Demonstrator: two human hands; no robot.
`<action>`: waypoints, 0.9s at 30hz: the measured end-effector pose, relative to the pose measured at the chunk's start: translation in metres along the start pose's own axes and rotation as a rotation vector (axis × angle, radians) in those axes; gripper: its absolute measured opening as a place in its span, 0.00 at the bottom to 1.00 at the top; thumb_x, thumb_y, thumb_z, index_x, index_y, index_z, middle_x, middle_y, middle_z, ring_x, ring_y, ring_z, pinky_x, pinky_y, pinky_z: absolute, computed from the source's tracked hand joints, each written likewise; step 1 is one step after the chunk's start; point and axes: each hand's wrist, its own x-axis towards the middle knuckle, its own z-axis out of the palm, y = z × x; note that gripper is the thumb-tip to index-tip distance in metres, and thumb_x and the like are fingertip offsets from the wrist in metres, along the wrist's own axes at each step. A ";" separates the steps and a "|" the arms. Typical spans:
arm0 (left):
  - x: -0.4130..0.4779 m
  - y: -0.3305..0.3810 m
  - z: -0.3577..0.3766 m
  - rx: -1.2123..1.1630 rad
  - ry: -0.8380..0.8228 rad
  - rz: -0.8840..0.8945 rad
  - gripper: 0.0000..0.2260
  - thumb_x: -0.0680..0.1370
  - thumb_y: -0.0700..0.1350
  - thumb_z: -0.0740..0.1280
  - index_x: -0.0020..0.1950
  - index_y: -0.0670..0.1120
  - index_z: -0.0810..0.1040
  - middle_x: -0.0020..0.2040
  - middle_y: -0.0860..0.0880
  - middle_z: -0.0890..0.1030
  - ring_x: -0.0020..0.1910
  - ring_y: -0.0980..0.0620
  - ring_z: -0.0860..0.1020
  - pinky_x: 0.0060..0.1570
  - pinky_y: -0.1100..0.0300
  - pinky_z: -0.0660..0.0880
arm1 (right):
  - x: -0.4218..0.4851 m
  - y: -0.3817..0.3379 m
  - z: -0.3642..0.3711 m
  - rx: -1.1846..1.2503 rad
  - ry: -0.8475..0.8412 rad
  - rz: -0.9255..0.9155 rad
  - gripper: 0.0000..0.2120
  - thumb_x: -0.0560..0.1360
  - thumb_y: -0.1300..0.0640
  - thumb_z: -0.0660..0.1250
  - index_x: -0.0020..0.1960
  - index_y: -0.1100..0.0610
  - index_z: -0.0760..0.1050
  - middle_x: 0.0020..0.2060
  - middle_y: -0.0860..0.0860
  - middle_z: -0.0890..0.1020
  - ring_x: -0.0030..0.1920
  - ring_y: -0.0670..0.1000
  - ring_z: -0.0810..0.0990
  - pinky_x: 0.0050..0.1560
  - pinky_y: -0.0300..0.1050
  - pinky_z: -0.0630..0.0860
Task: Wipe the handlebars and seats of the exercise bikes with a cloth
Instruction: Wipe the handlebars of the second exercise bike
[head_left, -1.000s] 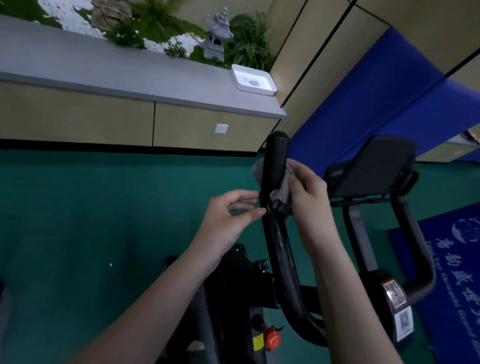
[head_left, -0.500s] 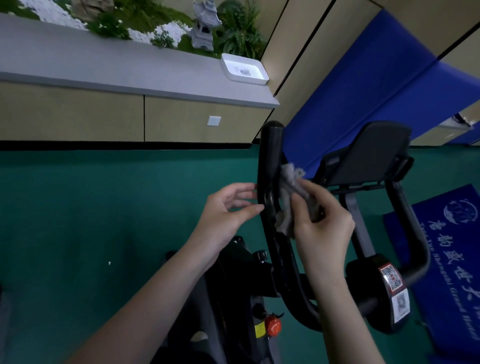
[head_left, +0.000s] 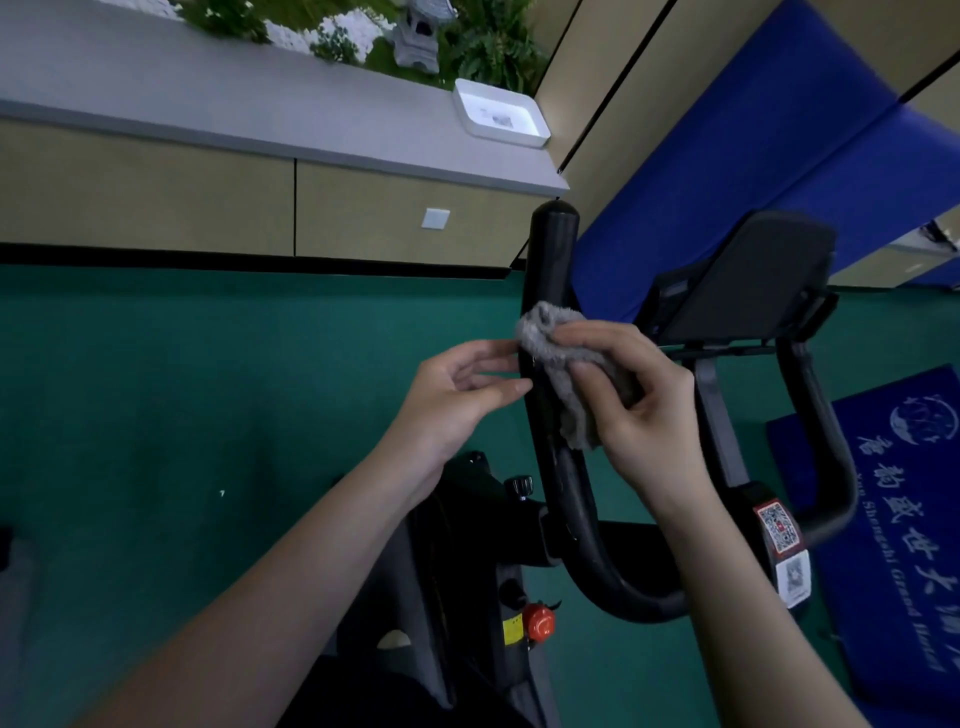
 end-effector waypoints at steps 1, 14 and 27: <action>-0.001 -0.001 0.000 0.001 0.001 -0.006 0.14 0.72 0.33 0.70 0.52 0.48 0.79 0.47 0.51 0.82 0.42 0.63 0.80 0.44 0.72 0.74 | 0.001 -0.001 0.003 0.001 0.002 -0.006 0.11 0.75 0.72 0.64 0.53 0.61 0.80 0.52 0.54 0.81 0.58 0.49 0.79 0.60 0.42 0.73; -0.003 0.001 -0.003 0.082 0.021 -0.011 0.13 0.73 0.36 0.71 0.55 0.47 0.80 0.50 0.52 0.83 0.46 0.61 0.81 0.47 0.72 0.74 | -0.003 -0.003 -0.001 0.096 0.169 0.158 0.12 0.76 0.70 0.63 0.55 0.59 0.79 0.52 0.54 0.82 0.55 0.50 0.81 0.58 0.46 0.76; -0.003 0.004 -0.005 0.185 0.003 0.003 0.13 0.73 0.38 0.72 0.57 0.46 0.80 0.52 0.50 0.83 0.49 0.57 0.81 0.48 0.70 0.75 | -0.014 -0.007 0.007 0.038 0.428 0.355 0.12 0.77 0.67 0.64 0.54 0.54 0.80 0.47 0.47 0.84 0.49 0.44 0.82 0.53 0.42 0.78</action>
